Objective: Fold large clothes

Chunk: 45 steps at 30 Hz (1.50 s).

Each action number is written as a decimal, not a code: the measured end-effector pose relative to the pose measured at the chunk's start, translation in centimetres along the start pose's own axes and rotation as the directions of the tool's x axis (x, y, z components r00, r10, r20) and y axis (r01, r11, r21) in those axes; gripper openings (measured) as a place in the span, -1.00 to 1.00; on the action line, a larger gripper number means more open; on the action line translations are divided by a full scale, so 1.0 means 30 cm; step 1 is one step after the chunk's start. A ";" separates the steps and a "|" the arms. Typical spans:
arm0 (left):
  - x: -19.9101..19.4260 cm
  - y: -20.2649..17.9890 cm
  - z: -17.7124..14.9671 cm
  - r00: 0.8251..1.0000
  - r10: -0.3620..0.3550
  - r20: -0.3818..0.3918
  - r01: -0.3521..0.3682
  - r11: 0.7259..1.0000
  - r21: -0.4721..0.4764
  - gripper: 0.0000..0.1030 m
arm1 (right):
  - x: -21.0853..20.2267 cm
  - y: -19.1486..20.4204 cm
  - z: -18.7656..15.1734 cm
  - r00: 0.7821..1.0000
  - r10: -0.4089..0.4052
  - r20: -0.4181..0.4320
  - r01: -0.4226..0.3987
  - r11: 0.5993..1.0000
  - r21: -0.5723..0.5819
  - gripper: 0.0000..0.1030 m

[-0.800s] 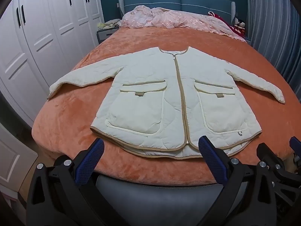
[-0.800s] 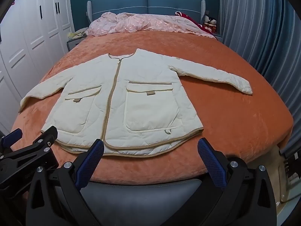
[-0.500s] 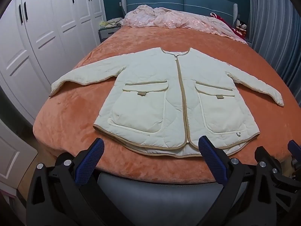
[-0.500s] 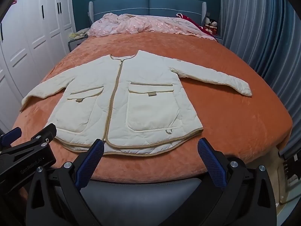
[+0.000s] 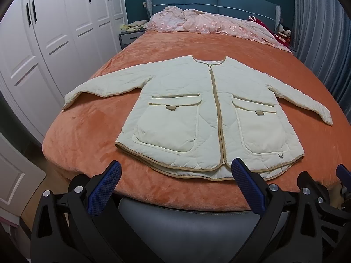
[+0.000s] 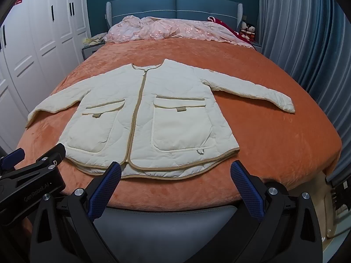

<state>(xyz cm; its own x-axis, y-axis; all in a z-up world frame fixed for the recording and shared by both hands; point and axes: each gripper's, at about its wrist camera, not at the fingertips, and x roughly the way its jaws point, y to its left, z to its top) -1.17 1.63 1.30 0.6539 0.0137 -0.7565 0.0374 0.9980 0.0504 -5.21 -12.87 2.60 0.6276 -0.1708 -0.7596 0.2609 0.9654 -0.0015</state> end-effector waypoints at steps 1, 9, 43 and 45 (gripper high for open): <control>-0.001 0.001 -0.001 1.000 0.001 0.000 -0.001 1.000 0.000 0.90 | -0.001 0.000 0.000 1.000 0.001 -0.002 -0.001 1.000 0.001 0.90; -0.005 0.010 -0.002 1.000 0.002 -0.002 -0.002 1.000 -0.001 0.90 | -0.003 0.017 -0.003 1.000 -0.002 -0.003 0.002 1.000 -0.002 0.90; -0.010 0.032 -0.013 1.000 0.007 0.000 -0.007 1.000 -0.003 0.89 | -0.005 0.028 -0.014 1.000 0.001 -0.006 -0.001 1.000 -0.005 0.90; -0.010 0.028 -0.011 1.000 0.006 -0.001 -0.006 1.000 -0.002 0.89 | -0.003 0.025 -0.011 1.000 0.002 -0.007 -0.002 1.000 -0.003 0.90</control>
<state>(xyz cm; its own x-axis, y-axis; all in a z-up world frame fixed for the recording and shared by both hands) -1.58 2.49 1.34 0.6537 0.0198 -0.7565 0.0315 0.9981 0.0534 -5.32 -12.07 2.47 0.6228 -0.1676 -0.7643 0.2578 0.9662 -0.0018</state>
